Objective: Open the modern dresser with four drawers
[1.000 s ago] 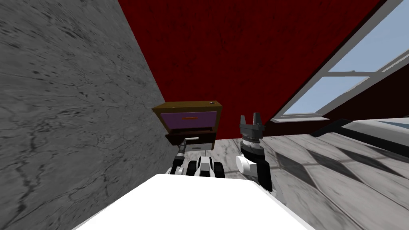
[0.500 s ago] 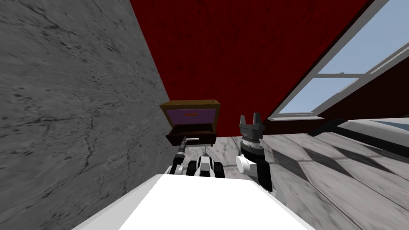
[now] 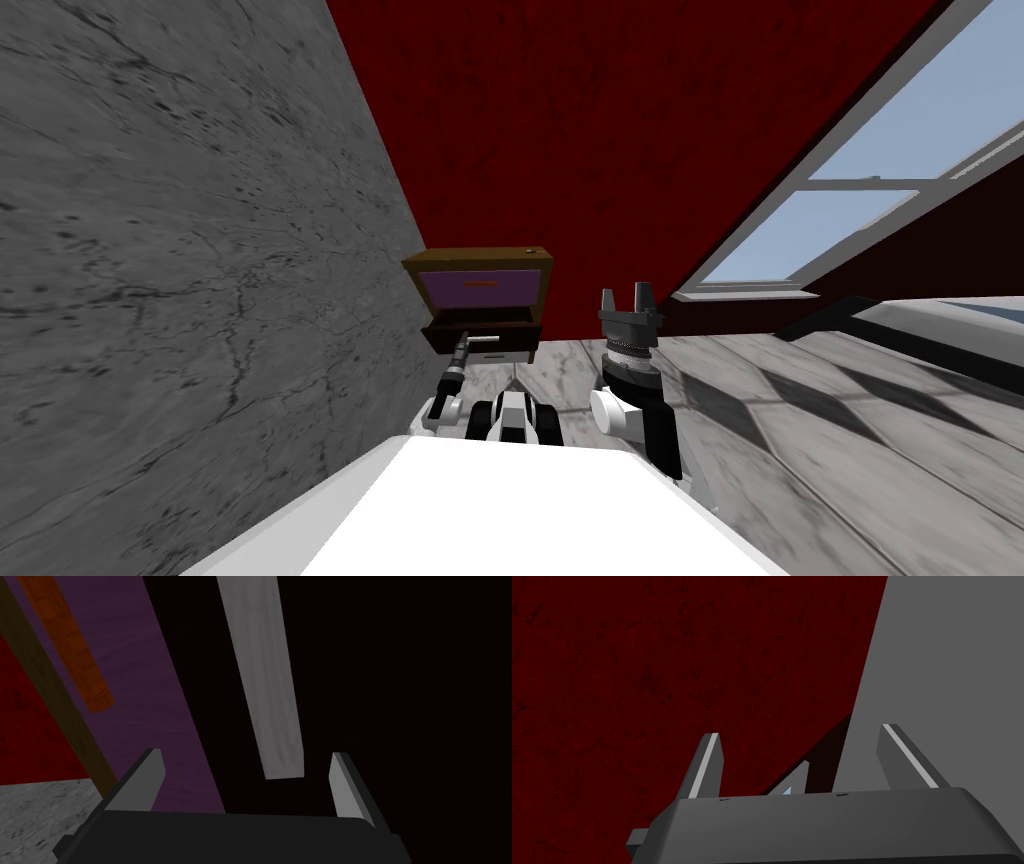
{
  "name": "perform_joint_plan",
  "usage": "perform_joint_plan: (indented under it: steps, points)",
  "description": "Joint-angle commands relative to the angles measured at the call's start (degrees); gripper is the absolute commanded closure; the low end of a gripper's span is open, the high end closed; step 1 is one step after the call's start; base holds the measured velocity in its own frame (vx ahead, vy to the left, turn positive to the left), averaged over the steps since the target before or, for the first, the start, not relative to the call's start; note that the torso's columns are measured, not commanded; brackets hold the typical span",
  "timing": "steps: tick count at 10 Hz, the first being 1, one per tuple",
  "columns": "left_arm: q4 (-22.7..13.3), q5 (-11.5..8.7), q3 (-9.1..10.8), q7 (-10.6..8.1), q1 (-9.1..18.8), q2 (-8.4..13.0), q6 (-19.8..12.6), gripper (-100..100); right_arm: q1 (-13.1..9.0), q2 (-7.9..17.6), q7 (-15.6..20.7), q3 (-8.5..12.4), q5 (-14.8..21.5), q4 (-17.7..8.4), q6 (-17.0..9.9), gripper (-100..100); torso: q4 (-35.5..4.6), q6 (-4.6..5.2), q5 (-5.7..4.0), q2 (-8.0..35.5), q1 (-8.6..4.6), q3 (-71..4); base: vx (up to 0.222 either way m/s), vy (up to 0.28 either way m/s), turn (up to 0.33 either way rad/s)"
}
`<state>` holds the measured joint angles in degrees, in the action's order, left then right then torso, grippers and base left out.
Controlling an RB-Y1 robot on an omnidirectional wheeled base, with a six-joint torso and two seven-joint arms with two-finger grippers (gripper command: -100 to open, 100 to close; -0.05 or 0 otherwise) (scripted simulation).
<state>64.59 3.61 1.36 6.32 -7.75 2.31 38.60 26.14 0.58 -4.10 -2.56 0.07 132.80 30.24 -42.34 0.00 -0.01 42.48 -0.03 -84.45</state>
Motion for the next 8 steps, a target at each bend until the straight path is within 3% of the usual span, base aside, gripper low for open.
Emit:
perform_joint_plan:
  steps: [1,3,4,5,8]
  points:
    - [1.85,-0.06,0.23,-0.46,2.60,0.57,-4.56,-100,0.00,0.00,0.00,0.00,0.00,0.00,0.00,0,0.01,0.00,0.00,-0.04,0.02,-0.02,-0.099,-0.009,0.021]
    - [3.43,-0.07,0.35,-0.75,4.42,0.95,-7.73,-100,0.00,0.00,0.00,0.00,0.00,0.00,0.00,0,0.07,0.00,0.01,-0.24,0.03,-0.15,-0.081,-0.013,0.025]
    - [3.05,-0.08,0.35,-0.64,4.03,0.85,-6.77,-100,0.00,0.00,0.00,0.00,0.00,0.00,0.00,0,0.08,-0.01,0.00,-0.27,0.01,-0.18,-0.034,-0.008,0.005]
    - [3.20,-0.08,0.35,-0.68,4.11,0.87,-7.20,0,0.01,0.00,0.00,0.00,0.00,0.00,0.00,0,0.10,-0.01,0.01,-0.35,0.04,-0.22,-0.008,-0.002,-0.002]
    - [3.18,-0.08,0.35,-0.68,4.10,0.87,-7.16,0,0.01,0.00,0.00,0.00,0.00,0.00,0.00,0,0.06,0.00,0.01,-0.22,0.03,-0.14,0.000,0.000,0.000]
